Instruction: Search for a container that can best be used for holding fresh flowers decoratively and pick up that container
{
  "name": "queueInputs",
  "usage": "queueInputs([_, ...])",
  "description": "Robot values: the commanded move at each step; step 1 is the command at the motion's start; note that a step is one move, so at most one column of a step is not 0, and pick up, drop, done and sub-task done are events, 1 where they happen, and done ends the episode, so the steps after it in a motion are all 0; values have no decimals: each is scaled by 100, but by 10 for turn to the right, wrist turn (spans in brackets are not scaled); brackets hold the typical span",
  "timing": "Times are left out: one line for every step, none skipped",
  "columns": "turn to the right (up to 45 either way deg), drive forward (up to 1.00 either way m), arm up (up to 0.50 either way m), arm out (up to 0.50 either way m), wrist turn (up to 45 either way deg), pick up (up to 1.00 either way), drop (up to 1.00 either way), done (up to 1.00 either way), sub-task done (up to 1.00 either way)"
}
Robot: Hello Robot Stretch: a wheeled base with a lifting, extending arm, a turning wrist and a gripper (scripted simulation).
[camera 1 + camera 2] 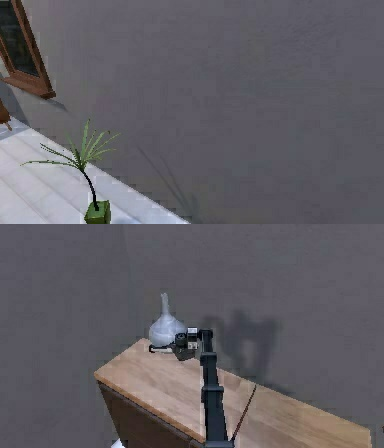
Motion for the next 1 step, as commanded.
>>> queueInputs([0, 0, 0, 0, 0, 0, 0, 100, 0])
